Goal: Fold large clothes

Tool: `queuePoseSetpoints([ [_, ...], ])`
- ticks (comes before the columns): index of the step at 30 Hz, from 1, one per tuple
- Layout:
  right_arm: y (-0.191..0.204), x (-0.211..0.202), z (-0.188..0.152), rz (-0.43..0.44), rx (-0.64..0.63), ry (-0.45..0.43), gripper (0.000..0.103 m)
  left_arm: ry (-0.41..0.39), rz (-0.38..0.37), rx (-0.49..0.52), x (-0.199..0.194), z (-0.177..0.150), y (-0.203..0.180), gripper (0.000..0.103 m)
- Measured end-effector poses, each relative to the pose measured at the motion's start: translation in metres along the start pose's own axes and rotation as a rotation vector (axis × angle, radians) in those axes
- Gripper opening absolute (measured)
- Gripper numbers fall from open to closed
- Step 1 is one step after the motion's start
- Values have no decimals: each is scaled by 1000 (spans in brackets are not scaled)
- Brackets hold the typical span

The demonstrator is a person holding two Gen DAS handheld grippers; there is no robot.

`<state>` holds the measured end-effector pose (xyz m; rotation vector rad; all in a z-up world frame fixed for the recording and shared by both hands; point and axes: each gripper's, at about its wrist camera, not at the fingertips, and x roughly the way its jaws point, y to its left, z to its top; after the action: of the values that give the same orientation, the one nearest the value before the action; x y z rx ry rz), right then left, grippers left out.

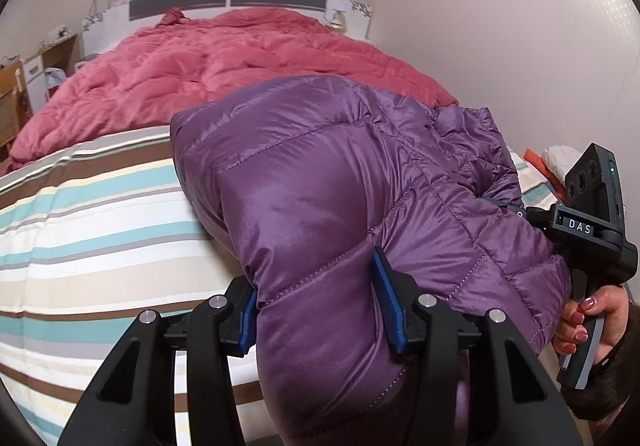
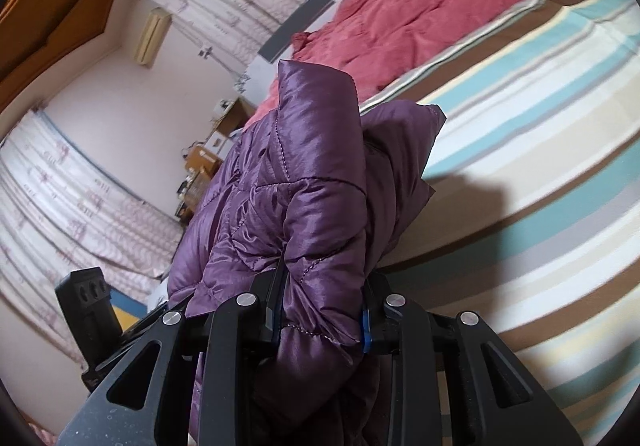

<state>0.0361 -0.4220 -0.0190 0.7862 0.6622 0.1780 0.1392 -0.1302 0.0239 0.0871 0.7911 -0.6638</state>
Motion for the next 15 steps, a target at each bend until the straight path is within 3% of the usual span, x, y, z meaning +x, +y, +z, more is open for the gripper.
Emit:
queuePoseSetpoints([
  [15,117,117,-9,146,-177,124,27,-115,223,-142,-67,-21,127,48],
])
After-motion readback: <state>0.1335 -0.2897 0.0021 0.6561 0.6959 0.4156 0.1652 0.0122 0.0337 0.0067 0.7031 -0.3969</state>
